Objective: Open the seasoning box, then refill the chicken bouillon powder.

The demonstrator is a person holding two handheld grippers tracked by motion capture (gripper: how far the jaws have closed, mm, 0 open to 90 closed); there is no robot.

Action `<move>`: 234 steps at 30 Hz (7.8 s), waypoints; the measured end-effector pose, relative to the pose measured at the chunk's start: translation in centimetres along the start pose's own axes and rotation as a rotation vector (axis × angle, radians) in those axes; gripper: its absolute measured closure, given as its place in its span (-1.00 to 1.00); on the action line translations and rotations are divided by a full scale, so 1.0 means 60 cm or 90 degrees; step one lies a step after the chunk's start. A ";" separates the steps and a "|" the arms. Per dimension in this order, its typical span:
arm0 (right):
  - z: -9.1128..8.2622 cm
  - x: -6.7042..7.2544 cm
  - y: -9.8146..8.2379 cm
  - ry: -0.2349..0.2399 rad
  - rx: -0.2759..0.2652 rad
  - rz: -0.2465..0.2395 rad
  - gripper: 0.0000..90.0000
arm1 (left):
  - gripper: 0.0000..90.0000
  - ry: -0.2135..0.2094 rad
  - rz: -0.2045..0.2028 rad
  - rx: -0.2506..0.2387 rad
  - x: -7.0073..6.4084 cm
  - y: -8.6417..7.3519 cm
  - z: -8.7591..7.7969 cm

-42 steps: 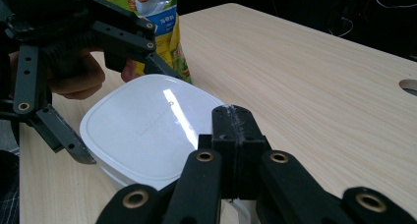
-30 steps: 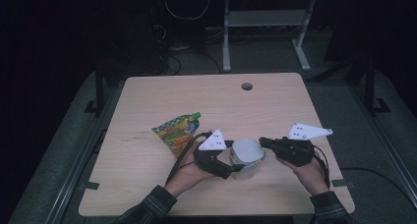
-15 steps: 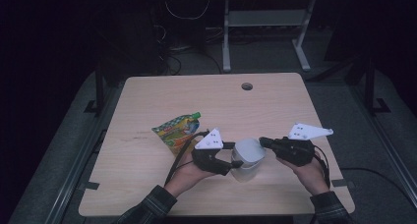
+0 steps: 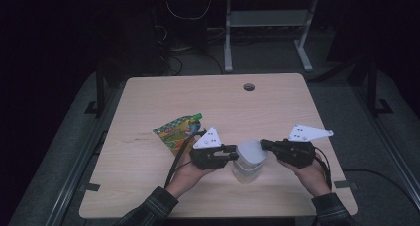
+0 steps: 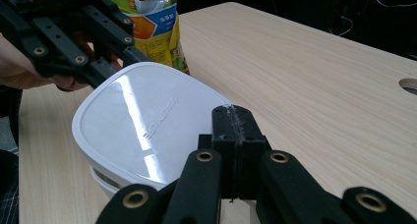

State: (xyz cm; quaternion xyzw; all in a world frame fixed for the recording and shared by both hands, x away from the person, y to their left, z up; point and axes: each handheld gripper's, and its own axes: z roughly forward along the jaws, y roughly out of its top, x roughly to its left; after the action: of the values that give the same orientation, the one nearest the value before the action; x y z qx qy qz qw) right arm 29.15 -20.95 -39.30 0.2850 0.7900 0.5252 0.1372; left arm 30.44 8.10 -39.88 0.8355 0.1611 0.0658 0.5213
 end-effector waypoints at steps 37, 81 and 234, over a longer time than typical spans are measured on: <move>0.003 -0.014 -0.011 -0.014 0.013 0.016 0.99 | 0.99 -0.026 0.023 -0.021 -0.002 0.036 0.004; 0.004 -0.029 -0.030 -0.026 0.036 0.034 0.99 | 0.99 -0.047 0.015 0.007 0.005 0.055 0.020; -0.034 -0.022 -0.099 -0.087 0.067 0.079 0.07 | -0.46 0.098 -0.055 0.041 0.160 -0.142 -0.193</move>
State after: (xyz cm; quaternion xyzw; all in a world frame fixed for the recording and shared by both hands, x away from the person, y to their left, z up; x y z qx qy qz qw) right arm 27.35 -24.97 -43.98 0.3756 0.7861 0.4697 0.1427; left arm 34.53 24.64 -42.86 0.8366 0.2383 0.1019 0.4826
